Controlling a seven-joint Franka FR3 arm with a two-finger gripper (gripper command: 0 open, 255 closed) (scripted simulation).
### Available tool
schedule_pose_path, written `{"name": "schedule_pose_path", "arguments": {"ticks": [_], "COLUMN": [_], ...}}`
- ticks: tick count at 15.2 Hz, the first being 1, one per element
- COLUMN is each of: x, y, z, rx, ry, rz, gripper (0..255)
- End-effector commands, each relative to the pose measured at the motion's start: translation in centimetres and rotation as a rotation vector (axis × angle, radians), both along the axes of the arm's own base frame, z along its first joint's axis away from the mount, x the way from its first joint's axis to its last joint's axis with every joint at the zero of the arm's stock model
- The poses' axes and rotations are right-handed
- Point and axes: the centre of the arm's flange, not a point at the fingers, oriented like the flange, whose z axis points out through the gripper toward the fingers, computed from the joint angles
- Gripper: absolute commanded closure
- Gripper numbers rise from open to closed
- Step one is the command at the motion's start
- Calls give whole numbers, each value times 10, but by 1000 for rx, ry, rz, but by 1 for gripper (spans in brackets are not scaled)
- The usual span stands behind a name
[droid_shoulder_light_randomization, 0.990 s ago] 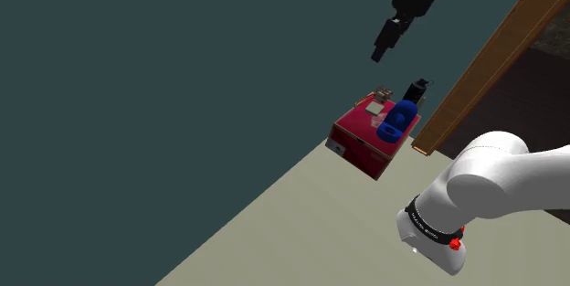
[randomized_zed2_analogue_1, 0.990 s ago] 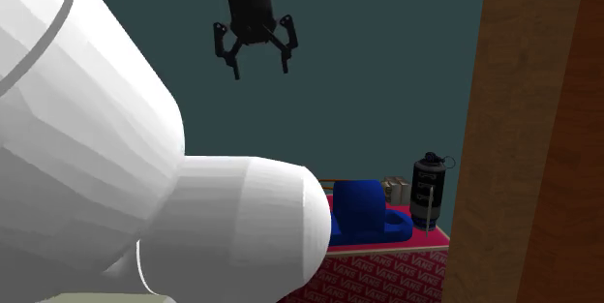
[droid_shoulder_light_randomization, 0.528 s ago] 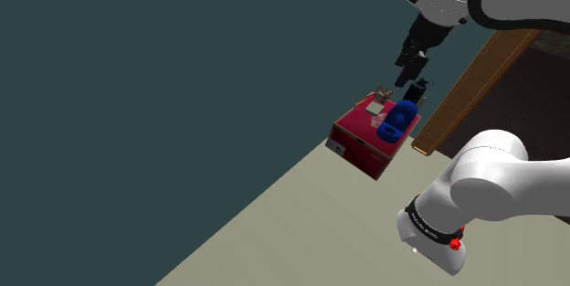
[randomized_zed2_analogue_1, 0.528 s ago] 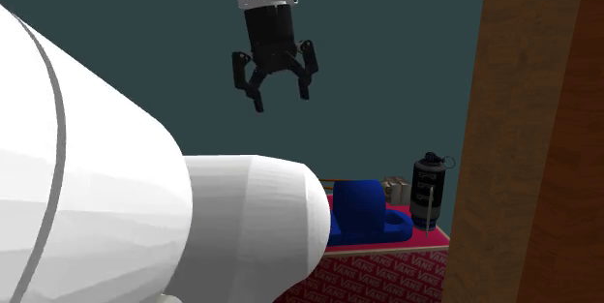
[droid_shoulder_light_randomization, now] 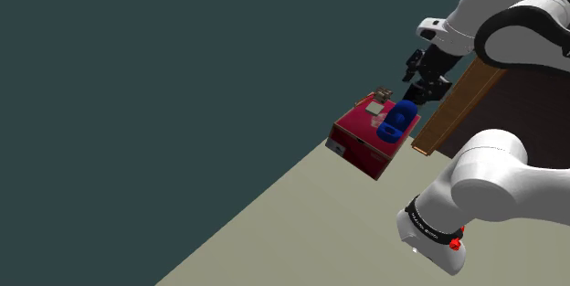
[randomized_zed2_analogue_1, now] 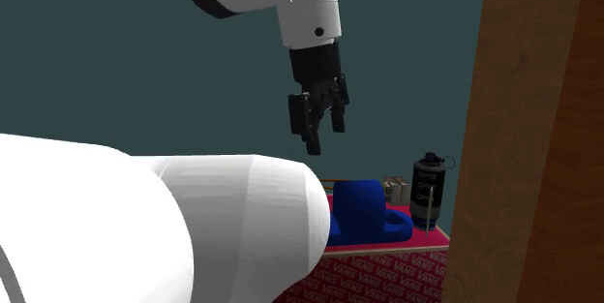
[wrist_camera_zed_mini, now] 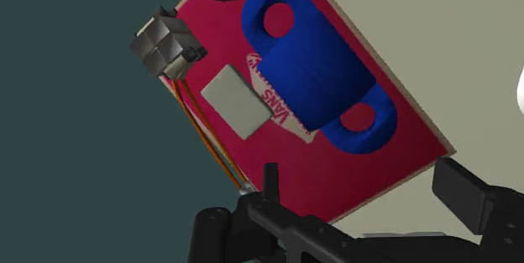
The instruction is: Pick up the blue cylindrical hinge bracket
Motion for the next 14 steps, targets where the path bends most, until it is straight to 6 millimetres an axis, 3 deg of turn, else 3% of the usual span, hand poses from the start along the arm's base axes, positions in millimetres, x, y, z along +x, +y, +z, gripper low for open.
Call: {"name": "schedule_pose_path", "arguments": {"ticks": [1,7,14], "x": [-5,-4,-3], "y": [-22,-90,-93], "z": [-12,-47,-80], "rx": [-29,-105,-108], "ry": [17,62,64], "rz": [122,457,471], "gripper": [0,0,0]}}
